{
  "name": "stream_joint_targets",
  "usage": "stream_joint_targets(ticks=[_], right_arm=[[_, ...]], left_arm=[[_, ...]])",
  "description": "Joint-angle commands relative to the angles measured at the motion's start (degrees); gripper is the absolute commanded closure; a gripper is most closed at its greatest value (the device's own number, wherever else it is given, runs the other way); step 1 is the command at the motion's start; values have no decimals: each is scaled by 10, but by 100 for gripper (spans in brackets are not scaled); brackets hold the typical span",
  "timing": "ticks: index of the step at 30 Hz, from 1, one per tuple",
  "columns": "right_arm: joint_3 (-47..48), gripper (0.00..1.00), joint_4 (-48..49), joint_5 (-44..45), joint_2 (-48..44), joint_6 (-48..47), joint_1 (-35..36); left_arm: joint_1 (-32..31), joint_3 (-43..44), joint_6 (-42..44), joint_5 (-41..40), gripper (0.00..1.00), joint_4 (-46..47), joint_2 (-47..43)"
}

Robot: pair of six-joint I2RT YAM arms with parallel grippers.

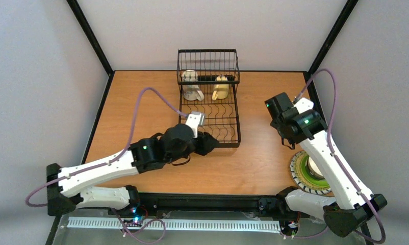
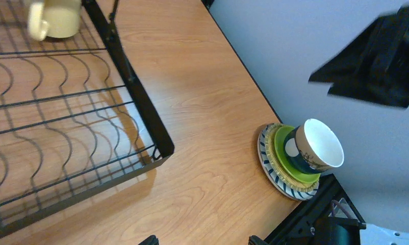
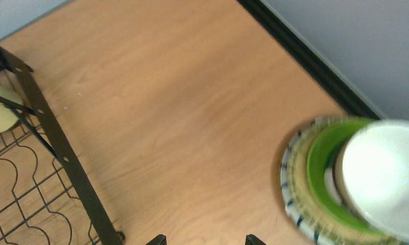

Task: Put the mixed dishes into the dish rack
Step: Grab the bowl at the corner of the board.

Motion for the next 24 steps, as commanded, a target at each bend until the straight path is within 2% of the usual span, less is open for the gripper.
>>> stream_joint_targets(ticks=[1,4,6,10,12,14,18,24], right_arm=[[-67,12,-51,-69,-38,185,-7],[-110,13,-50,-120,-40,256,-7],[-111,14,-52,-132,-28,259,-7],[-119,14,-50,-101,3,260,-8],[-111,14,-51,-58,44,222,-8],[-112,12,-51,-21,55,223,-11],[-146,12,-50,11,21,234,-95],[-131,12,-48,60,8,162,-218]], left_arm=[[-5,-27,-48,-33,0,-95,-54],[-5,-52,-67,-4,0,-115,-94],[-5,-57,-72,7,0,-136,-114],[-5,-57,-64,5,0,-170,-133],[-5,-59,-58,11,0,-174,-136],[-5,-64,-50,20,0,-173,-132],[-5,-71,-46,41,0,-169,-113],[-4,-65,-26,28,0,-173,-104]])
